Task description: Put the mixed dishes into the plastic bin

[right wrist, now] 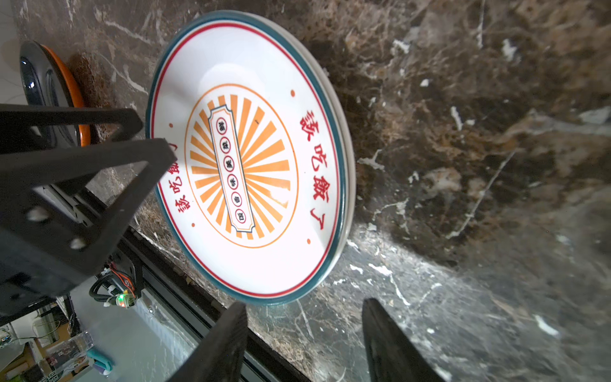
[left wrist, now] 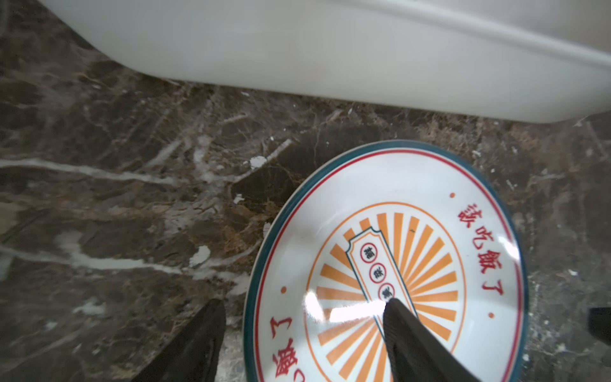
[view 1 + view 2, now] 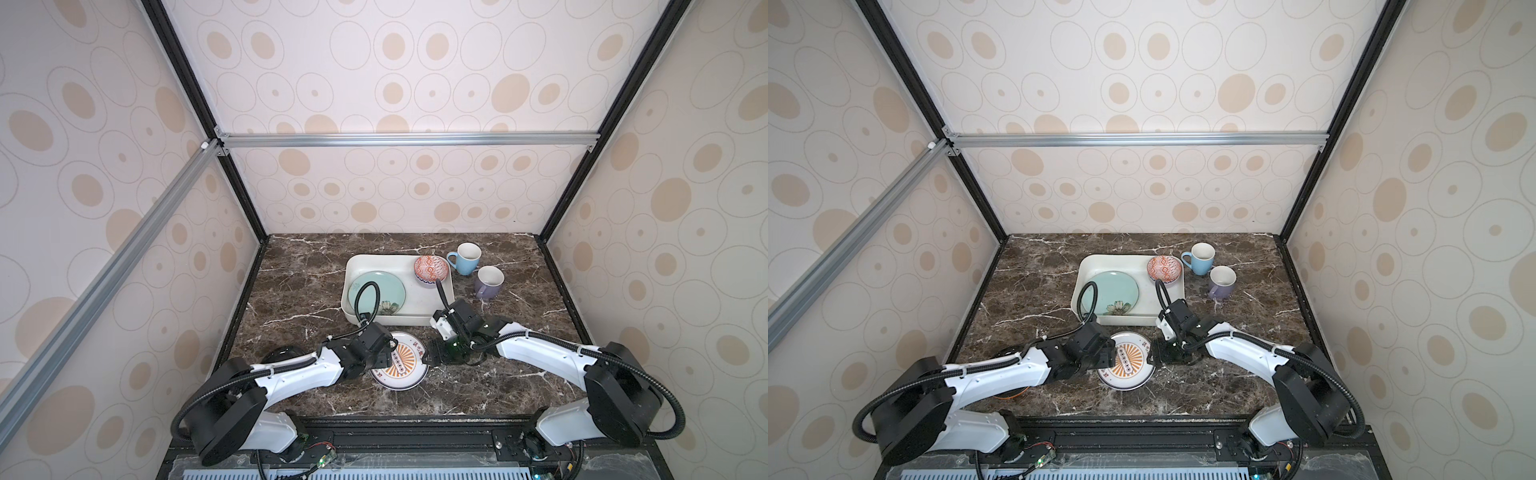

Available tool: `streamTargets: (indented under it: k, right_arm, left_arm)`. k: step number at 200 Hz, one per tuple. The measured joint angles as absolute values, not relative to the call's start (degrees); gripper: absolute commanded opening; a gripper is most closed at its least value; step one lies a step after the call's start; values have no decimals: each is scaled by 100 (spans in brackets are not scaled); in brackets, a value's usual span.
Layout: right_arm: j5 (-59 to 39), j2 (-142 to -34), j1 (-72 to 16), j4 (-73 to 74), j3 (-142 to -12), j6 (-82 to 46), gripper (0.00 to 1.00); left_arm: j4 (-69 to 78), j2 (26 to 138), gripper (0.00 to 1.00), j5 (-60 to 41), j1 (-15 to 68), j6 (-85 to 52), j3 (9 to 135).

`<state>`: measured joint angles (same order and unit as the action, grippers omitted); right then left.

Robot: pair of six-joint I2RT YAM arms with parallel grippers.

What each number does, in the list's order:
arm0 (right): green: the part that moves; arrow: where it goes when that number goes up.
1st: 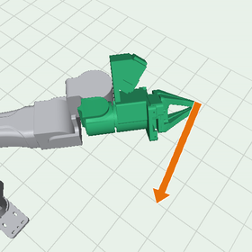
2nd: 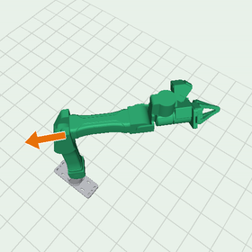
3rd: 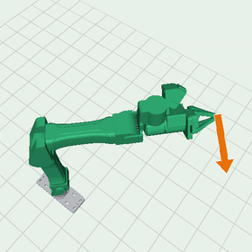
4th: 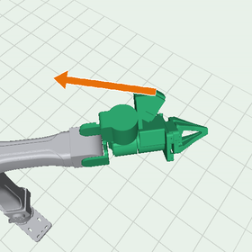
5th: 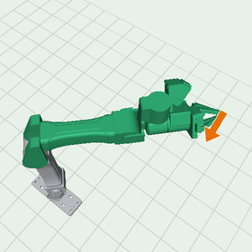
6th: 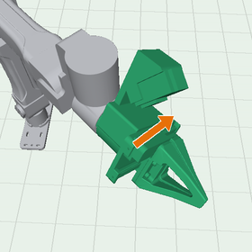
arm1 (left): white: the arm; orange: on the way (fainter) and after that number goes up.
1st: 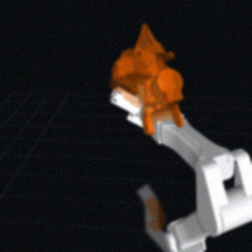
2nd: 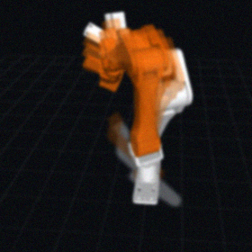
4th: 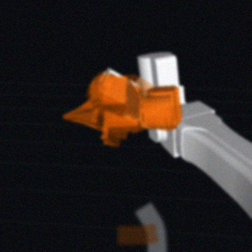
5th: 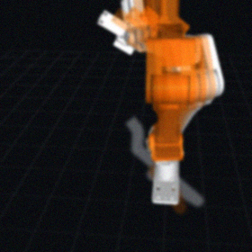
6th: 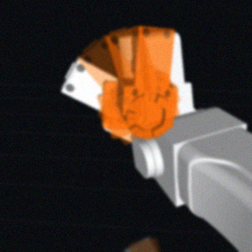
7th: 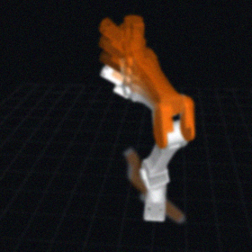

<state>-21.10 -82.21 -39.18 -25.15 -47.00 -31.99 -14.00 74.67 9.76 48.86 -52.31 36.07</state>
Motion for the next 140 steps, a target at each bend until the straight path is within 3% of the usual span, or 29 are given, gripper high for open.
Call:
streamTargets:
  k: [43,75,111,140]
  right_arm:
    - [-2091,-8226,-3918,-2554,-4703,-3208,58]
    - [-2073,-8228,-3918,-2589,-4705,-3210,58]
    - [-2047,-8237,-3918,-2639,-4720,-3212,58]
    - [-2027,-8302,-3918,-2663,-4768,-3210,57]
  left_arm:
    - [-1538,7194,38,1063,4792,-5205,3260]
    - [-1577,7251,28,1052,4762,-5135,3162]
    - [-1476,7334,10,1015,4727,-5076,3162]
    - [-1291,7435,6,1013,4698,-5024,3164]
